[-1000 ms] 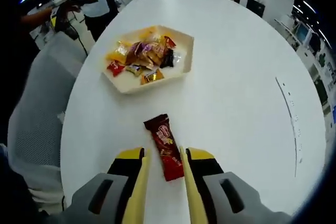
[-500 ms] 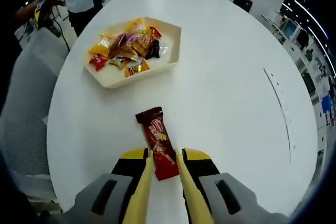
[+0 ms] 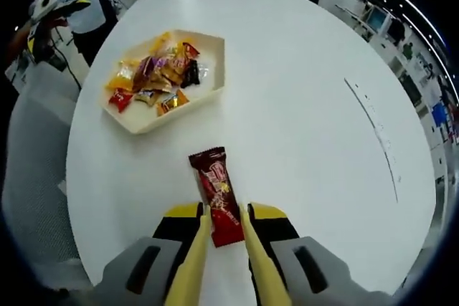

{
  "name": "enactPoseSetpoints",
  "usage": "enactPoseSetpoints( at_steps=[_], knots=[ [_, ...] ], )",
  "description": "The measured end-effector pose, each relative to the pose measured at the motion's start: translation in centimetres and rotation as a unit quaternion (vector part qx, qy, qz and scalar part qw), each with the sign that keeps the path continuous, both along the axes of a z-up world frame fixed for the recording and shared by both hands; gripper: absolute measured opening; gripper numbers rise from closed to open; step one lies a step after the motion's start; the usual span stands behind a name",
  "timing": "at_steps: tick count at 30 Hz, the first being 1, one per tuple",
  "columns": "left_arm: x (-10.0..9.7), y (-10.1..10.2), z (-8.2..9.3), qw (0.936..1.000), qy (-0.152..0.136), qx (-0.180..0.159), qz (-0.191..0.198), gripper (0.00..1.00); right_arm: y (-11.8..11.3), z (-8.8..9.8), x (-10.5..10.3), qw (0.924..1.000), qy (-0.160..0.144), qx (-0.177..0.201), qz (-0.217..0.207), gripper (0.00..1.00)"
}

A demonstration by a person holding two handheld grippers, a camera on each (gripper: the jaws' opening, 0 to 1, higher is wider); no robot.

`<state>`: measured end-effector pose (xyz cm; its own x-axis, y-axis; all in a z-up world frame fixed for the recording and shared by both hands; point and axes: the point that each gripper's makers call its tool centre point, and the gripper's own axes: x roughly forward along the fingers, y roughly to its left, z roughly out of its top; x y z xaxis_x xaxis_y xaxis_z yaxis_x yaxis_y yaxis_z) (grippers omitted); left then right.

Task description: Place the target food into the container with the food tongs after gripping and lifting it, then release it inside without dropping or visibly crushing the food.

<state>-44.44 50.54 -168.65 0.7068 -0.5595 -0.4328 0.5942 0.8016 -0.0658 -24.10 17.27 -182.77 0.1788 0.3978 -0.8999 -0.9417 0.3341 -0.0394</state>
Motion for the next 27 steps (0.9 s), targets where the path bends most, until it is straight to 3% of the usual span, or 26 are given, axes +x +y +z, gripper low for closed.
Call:
enactPoseSetpoints(
  at_steps=[12,27],
  knots=[
    [0.5,-0.4,0.7,0.9999,-0.011,-0.004,-0.006,0.99,-1.2,3.3,1.2,0.9992,-0.003,0.013,-0.037,0.22],
    [1.1,-0.5,1.3,0.9996,-0.023,-0.011,-0.013,0.99,-0.4,8.2,2.5,0.9981,-0.038,0.017,-0.045,0.23]
  ],
)
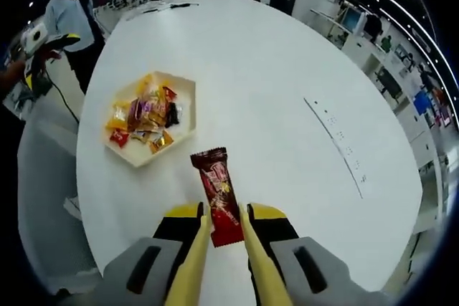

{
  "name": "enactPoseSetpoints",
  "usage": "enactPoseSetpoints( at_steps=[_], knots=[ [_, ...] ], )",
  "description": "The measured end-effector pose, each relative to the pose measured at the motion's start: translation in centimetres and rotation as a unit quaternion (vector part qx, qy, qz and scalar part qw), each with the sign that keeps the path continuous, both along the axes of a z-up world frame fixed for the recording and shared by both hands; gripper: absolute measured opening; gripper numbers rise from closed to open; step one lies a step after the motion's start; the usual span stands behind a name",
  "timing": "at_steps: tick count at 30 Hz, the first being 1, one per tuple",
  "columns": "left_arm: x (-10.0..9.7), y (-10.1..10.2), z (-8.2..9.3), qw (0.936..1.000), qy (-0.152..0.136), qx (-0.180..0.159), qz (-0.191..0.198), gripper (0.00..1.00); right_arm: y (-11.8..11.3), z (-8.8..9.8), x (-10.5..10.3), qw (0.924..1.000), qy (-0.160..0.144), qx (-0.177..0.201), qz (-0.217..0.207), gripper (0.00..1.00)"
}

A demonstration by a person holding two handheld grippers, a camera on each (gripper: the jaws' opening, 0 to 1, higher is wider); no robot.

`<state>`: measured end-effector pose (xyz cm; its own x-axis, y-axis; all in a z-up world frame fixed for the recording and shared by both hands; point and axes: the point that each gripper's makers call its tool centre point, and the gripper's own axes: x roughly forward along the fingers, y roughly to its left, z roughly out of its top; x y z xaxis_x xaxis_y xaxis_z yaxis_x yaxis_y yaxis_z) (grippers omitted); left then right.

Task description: Place the target food into the container with the food tongs after gripping and lifting it, then release it inside without dropping or visibly crushing the food.

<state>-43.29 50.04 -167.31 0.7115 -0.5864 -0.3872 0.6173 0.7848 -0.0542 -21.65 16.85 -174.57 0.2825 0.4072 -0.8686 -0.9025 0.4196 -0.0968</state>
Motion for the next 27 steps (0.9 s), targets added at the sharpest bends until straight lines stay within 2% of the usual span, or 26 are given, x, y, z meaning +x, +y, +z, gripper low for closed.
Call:
enactPoseSetpoints(
  at_steps=[14,20,27],
  knots=[
    [-0.1,0.1,0.2,1.0,-0.005,-0.001,0.0,0.99,3.1,1.3,-0.6,0.9998,-0.008,0.007,0.015,0.23],
    [-0.2,0.1,0.5,0.9999,-0.01,-0.004,0.0,0.99,5.5,2.2,-1.0,0.9995,-0.011,0.018,0.024,0.23],
    [-0.1,0.1,0.6,0.9998,-0.016,-0.008,-0.001,0.99,9.4,3.3,-2.0,0.9985,-0.016,0.031,0.041,0.23]
  ],
)
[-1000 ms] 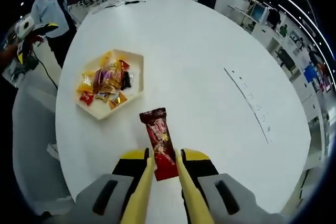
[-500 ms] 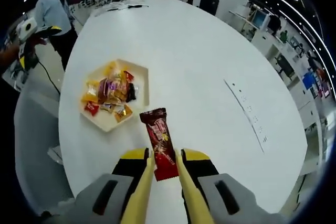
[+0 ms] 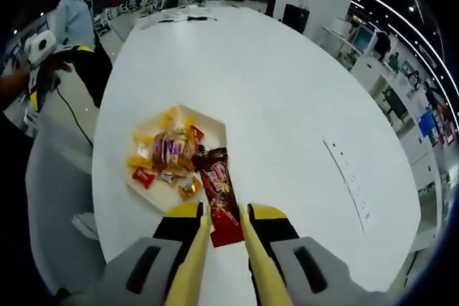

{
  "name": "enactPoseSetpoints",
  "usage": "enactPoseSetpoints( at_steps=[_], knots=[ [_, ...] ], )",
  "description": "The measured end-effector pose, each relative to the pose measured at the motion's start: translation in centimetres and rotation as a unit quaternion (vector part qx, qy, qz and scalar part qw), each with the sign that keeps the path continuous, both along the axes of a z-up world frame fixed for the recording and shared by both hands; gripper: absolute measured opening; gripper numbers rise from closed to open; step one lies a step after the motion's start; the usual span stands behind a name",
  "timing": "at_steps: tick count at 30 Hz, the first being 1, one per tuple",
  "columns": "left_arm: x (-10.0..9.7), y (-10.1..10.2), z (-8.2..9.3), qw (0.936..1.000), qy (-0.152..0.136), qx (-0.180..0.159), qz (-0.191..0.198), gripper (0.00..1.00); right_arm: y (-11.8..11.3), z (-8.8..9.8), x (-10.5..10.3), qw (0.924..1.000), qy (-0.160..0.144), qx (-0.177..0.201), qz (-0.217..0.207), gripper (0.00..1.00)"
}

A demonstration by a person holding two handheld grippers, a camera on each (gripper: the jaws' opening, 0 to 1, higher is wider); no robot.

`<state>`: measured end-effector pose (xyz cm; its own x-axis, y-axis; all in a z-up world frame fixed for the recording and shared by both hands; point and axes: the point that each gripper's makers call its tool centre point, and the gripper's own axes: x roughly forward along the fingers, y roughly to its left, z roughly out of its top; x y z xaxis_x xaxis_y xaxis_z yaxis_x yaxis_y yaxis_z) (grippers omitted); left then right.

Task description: Place the target food into the container with the food tongs after gripping and lifting it, then release it inside without dropping or visibly crushing the food.

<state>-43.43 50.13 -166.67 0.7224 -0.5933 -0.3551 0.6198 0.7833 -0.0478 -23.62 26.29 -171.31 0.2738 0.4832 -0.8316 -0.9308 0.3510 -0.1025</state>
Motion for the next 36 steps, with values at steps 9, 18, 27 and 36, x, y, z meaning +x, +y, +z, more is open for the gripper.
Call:
enactPoseSetpoints(
  at_steps=[9,18,27,36],
  knots=[
    [-0.5,-0.2,0.1,1.0,-0.004,0.003,-0.007,0.99,4.7,0.7,-1.9,0.9995,0.007,0.007,0.03,0.23],
    [-1.3,0.2,0.0,1.0,-0.001,-0.001,-0.008,0.99,8.8,0.9,-2.7,0.9988,0.008,0.028,0.041,0.25],
    [-0.6,-0.1,0.7,0.9998,-0.007,0.002,-0.019,0.99,10.3,1.1,-4.3,0.9963,-0.003,0.06,0.062,0.27],
    [1.1,-3.5,1.4,0.9979,-0.017,0.002,-0.062,0.99,9.7,4.9,-7.2,0.9689,-0.042,0.203,0.135,0.27]
  ],
)
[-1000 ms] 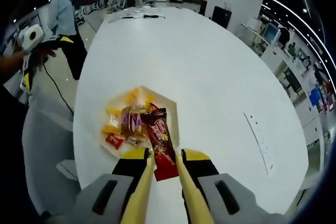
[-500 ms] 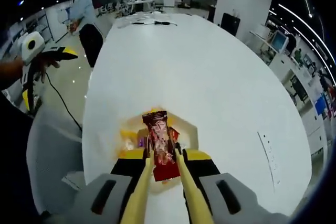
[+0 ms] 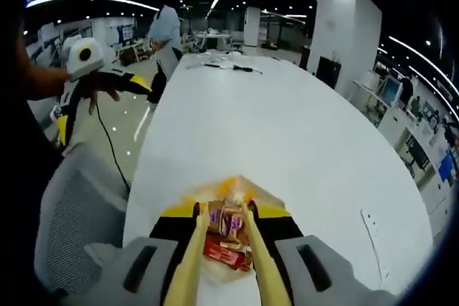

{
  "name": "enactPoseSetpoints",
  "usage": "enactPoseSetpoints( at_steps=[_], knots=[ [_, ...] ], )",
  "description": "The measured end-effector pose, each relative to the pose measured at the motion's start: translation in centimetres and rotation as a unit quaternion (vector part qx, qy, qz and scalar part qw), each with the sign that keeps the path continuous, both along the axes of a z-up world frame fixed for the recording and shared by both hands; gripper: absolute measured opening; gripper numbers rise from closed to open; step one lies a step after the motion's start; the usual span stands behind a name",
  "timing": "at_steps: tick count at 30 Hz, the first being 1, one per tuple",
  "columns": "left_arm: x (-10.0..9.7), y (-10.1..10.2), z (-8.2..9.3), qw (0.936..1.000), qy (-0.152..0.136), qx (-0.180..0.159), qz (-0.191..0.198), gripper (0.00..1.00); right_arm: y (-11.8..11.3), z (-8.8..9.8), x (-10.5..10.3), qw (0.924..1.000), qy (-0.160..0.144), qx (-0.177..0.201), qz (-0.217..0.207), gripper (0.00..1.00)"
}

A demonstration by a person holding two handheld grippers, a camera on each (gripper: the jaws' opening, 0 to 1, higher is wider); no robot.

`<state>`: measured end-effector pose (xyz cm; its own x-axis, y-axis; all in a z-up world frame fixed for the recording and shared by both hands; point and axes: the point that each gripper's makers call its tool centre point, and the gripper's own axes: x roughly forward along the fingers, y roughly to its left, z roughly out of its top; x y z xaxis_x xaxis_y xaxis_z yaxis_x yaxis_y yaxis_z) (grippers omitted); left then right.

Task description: Place the target food into the container with the food tongs after gripping and lifting it, then release it inside without dropping or visibly crushing the food.

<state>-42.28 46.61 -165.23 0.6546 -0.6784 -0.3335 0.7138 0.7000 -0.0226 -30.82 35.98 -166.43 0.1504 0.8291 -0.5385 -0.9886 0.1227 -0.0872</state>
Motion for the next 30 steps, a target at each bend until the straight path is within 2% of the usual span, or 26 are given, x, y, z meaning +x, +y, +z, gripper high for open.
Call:
enactPoseSetpoints(
  at_steps=[2,4,6,8,10,11,13,14,15,18,22,25,27,29,30],
  knots=[
    [0.5,-0.8,0.5,0.9999,-0.002,-0.006,-0.012,0.99,-0.5,1.3,-0.6,0.9992,0.005,0.038,-0.008,0.27],
    [1.2,-1.7,1.3,0.9995,-0.01,-0.005,-0.028,0.99,-0.9,2.3,-0.9,0.9979,-0.01,0.062,-0.012,0.27],
    [1.8,-2.7,2.1,0.9988,-0.016,-0.008,-0.046,0.98,-1.1,3.5,-1.8,0.9947,0.013,0.101,-0.016,0.27],
    [2.3,-3.9,2.9,0.997,-0.025,0.002,-0.073,0.96,-1.4,4.5,-2.5,0.9923,0.013,0.122,-0.014,0.26],
    [2.2,-5.2,2.9,0.9924,-0.029,0.034,-0.115,0.88,-1.5,6.0,-3.5,0.9874,0.026,0.156,-0.008,0.26],
    [2.1,-5.6,2.7,0.99,-0.021,0.049,-0.131,0.81,-1.5,6.7,-3.7,0.9846,0.029,0.172,-0.009,0.26],
    [2.3,-7.0,3.3,0.9883,-0.012,0.038,-0.147,0.7,-1.6,8.2,-5.2,0.9755,0.058,0.212,0.01,0.27],
    [2.3,-7.9,3.9,0.9865,-0.008,0.02,-0.162,0.67,-1.9,8.9,-5.8,0.9708,0.063,0.231,0.019,0.27],
    [2.3,-8.4,4.4,0.9851,-0.011,0.01,-0.171,0.64,-2.2,9.4,-5.7,0.9691,0.051,0.241,0.013,0.27],
    [2.8,-9.7,5.4,0.9821,-0.021,0.004,-0.187,0.63,-3.0,9.9,-6.6,0.9663,0.056,0.251,0.019,0.27],
    [3.1,-11.5,7.1,0.9765,-0.025,-0.026,-0.212,0.6,-3.8,11.4,-7.8,0.9572,0.056,0.283,0.019,0.27],
    [3.1,-12.9,7.7,0.9694,-0.03,-0.029,-0.242,0.48,-3.9,11.5,-8.6,0.9564,0.054,0.286,0.019,0.27],
    [3.2,-13.8,7.8,0.9684,-0.027,-0.035,-0.245,0.46,-3.8,11.6,-9.2,0.9558,0.057,0.287,0.024,0.27],
    [2.7,-14.8,8.6,0.9634,-0.022,-0.06,-0.26,0.44,-3.7,11.5,-9.5,0.9569,0.052,0.285,0.024,0.27],
    [2.6,-15.0,8.7,0.9624,-0.023,-0.061,-0.264,0.42,-3.9,11.3,-9.6,0.9575,0.055,0.282,0.025,0.27]
  ],
)
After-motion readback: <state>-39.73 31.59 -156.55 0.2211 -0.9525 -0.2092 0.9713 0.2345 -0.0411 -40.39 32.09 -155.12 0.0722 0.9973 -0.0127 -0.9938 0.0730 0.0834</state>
